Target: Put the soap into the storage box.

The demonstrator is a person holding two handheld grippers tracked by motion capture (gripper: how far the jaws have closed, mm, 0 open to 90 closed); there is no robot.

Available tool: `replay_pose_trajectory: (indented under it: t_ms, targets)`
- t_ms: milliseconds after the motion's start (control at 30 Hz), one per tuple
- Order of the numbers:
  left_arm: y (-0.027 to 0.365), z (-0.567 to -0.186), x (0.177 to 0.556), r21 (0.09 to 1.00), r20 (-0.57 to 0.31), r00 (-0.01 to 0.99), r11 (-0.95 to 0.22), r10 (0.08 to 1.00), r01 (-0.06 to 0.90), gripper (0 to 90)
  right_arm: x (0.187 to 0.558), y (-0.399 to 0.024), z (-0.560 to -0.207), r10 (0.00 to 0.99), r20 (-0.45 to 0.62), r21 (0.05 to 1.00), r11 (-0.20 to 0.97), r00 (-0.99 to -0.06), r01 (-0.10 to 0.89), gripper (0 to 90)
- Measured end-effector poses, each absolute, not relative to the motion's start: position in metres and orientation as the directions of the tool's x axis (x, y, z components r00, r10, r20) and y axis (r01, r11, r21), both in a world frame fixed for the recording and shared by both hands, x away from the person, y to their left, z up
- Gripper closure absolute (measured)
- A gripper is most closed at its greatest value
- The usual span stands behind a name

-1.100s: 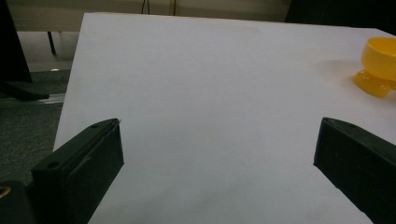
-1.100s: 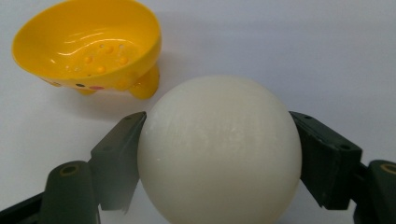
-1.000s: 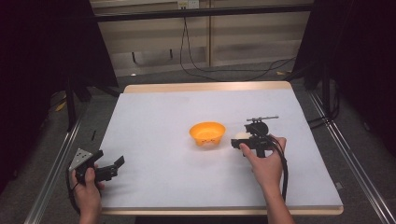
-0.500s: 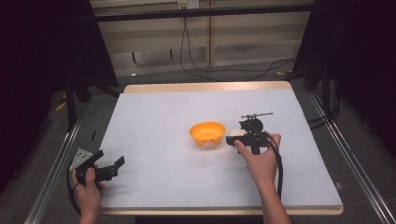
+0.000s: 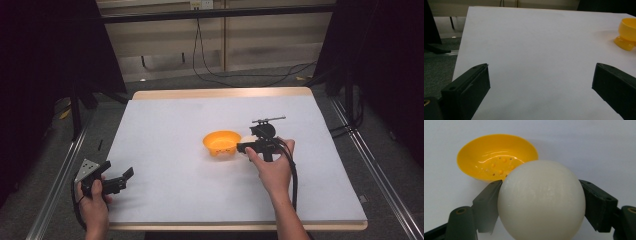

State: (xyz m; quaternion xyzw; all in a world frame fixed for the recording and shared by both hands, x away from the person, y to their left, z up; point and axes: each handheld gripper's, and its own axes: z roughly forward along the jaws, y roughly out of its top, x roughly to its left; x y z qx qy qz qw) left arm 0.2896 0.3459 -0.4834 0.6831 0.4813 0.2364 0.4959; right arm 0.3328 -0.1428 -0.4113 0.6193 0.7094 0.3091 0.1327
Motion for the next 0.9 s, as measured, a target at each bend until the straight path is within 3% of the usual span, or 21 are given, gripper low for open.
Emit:
replay_pose_trajectory:
  t_ms: [900]
  targets:
    - [0.346, -0.483, 0.290, 0.906, -0.157, 0.429, -0.044, 0.889, 0.422, 1.3, 0.345, -0.130, -0.404, 0.955, 0.198, 0.607, 0.057, -0.220, 0.792, 23.7]
